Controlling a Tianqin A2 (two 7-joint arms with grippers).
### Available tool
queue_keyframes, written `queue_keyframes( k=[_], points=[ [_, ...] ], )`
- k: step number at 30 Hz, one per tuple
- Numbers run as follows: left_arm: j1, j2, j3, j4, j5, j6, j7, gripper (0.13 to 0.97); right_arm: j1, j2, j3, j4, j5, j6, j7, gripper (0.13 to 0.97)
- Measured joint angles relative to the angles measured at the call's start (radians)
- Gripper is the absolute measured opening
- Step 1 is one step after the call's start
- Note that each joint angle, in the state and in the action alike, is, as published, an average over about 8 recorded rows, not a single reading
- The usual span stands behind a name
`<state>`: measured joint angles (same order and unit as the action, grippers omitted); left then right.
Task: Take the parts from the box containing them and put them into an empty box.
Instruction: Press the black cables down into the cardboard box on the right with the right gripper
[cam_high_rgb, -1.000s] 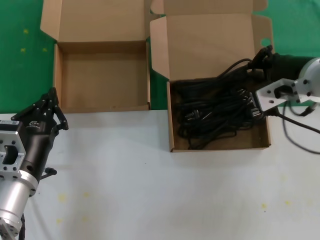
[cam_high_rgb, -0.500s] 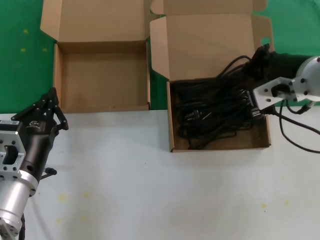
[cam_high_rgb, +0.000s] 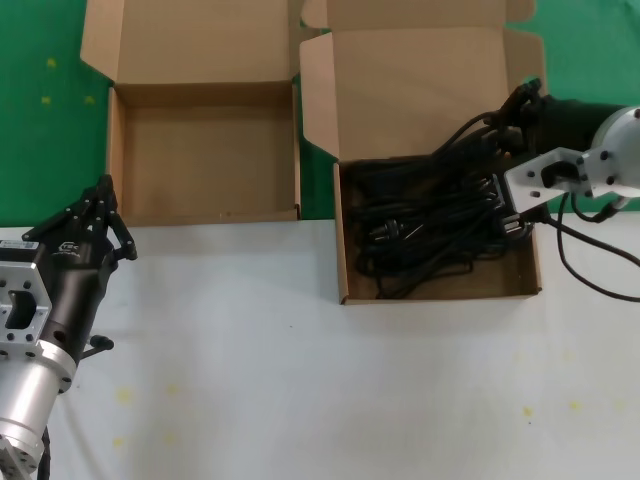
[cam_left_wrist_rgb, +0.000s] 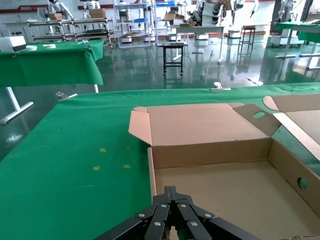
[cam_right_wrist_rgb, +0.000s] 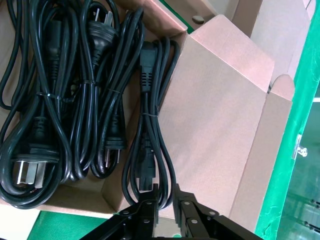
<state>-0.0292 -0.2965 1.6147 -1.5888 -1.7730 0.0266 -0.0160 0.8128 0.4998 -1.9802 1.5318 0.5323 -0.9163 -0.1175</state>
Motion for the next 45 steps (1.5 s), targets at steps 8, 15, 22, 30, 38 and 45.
queue_keyframes(
  k=[8,15,22,30,38,45],
  points=[
    [0.0,0.0,0.0,0.0,0.0,0.0,0.0,0.144,-0.002,-0.005,0.005,0.0,-0.006,0.0,0.003,0.223],
    [0.0,0.0,0.0,0.0,0.0,0.0,0.0,0.144,-0.003,-0.016,0.004,-0.015,-0.011,0.006,0.004,0.325],
    [0.0,0.0,0.0,0.0,0.0,0.0,0.0,0.144,0.006,-0.03,-0.002,-0.041,-0.02,0.005,0.005,0.403],
    [0.0,0.0,0.0,0.0,0.0,0.0,0.0,0.144,0.016,-0.04,-0.007,-0.056,-0.032,0.002,0.007,0.425],
    [0.0,0.0,0.0,0.0,0.0,0.0,0.0,0.144,0.024,-0.047,-0.011,-0.069,-0.039,-0.001,0.01,0.358],
    [0.0,0.0,0.0,0.0,0.0,0.0,0.0,0.144,0.027,-0.049,-0.014,-0.074,-0.04,-0.005,0.013,0.274]
  ],
)
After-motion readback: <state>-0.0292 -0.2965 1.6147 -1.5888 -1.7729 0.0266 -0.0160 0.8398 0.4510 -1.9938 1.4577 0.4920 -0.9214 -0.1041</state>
